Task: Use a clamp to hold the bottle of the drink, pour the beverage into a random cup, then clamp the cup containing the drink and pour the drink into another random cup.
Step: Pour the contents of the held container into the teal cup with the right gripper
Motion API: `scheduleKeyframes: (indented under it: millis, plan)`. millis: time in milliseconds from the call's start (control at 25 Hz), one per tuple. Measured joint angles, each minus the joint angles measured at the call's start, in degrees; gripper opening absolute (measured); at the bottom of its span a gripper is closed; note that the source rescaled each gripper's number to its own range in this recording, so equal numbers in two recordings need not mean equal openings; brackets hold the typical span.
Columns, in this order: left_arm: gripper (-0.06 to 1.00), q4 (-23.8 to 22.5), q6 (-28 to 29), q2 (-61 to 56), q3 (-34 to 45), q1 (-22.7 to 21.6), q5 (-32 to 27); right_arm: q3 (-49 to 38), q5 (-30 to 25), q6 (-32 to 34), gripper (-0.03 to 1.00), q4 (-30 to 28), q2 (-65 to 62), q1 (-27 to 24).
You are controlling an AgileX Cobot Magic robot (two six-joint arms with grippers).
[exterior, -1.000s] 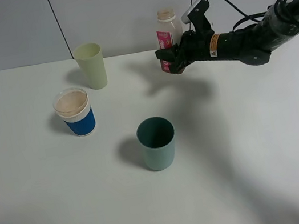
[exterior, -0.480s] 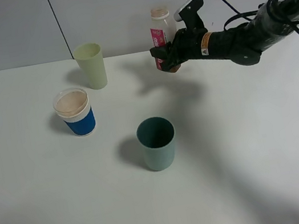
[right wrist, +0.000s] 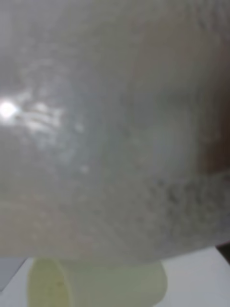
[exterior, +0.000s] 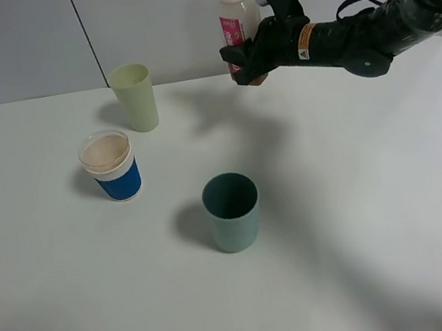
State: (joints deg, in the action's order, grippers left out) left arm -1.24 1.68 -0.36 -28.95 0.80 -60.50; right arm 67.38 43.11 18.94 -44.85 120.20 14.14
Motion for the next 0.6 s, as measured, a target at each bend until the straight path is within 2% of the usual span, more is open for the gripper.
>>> scheduleKeyframes:
  millis: [200,600]
  plan:
    - [0.78,0.0,0.0,0.0,0.0,0.0,0.0,0.0,-2.4,0.7,0.04,-3.0,-2.0,1.5]
    - [0.78,0.0,0.0,0.0,0.0,0.0,0.0,0.0,-8.3,1.8,0.04,-3.5,-5.9,4.3]
